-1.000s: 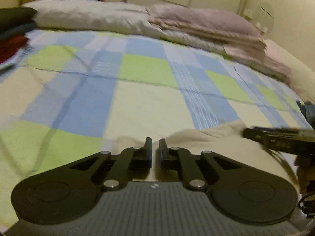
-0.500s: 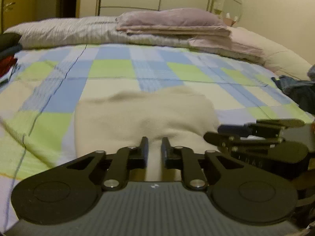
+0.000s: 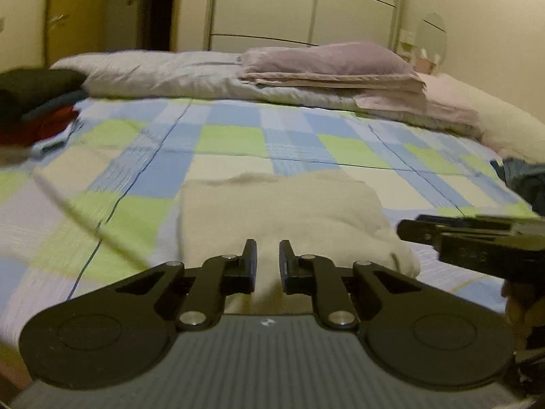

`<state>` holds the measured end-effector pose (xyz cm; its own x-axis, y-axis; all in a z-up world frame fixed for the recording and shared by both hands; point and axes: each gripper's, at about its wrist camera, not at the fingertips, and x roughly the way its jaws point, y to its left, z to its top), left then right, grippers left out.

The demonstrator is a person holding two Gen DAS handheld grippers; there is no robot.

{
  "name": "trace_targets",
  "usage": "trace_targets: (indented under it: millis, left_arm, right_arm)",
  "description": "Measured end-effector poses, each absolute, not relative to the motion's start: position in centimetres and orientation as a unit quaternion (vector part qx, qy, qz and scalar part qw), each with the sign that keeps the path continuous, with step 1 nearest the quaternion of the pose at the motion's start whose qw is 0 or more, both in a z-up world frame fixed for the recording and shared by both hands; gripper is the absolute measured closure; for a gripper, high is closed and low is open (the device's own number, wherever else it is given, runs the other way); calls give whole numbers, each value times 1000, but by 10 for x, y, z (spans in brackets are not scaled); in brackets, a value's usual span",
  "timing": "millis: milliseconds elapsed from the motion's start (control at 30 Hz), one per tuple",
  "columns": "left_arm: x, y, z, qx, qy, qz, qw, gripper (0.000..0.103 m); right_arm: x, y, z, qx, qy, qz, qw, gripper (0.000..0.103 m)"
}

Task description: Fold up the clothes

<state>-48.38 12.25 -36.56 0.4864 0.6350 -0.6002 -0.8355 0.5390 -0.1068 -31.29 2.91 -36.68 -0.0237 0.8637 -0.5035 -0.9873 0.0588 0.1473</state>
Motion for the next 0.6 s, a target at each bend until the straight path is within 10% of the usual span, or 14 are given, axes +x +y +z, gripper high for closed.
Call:
trace_targets:
  millis: [600]
  left_arm:
    - [-508,66,-338,-218,293,482,796,73]
  right_arm:
    - [-332,-12,-355,-147,325,611,707,71]
